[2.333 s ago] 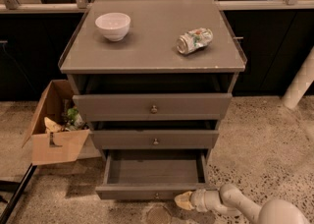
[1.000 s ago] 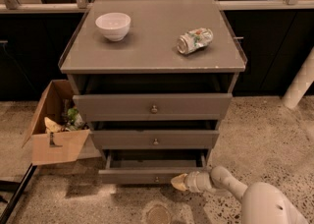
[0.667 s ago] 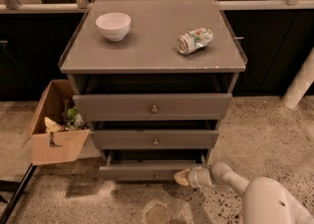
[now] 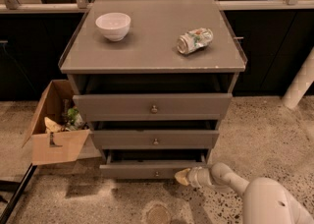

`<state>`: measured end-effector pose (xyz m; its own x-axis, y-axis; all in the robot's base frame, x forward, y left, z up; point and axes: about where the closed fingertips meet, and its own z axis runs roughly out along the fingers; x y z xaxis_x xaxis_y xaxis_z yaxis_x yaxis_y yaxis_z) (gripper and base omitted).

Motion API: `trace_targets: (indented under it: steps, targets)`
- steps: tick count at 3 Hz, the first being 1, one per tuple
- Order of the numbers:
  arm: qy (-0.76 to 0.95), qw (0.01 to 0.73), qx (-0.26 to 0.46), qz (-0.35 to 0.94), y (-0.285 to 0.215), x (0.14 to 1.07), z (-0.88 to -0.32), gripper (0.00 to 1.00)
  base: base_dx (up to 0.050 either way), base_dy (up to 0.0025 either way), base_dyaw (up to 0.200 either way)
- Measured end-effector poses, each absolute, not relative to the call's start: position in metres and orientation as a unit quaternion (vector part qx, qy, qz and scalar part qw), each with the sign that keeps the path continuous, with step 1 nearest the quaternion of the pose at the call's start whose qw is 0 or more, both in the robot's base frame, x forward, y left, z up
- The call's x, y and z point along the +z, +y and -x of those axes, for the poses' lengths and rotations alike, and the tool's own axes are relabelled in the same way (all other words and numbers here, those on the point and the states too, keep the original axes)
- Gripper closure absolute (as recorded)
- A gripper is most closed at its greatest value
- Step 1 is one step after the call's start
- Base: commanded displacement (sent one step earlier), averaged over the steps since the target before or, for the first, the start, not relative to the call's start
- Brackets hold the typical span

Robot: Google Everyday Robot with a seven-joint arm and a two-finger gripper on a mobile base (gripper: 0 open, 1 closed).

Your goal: Close bottom drawer

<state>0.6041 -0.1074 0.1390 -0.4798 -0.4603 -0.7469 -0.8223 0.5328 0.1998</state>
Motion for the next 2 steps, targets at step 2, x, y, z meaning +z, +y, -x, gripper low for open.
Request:
trace_targets:
  steps: [2]
  targets:
    - [0.819, 0.348, 0.250, 0.381, -0.117, 0.145, -0.622, 1.00, 0.000, 0.00000, 0.000]
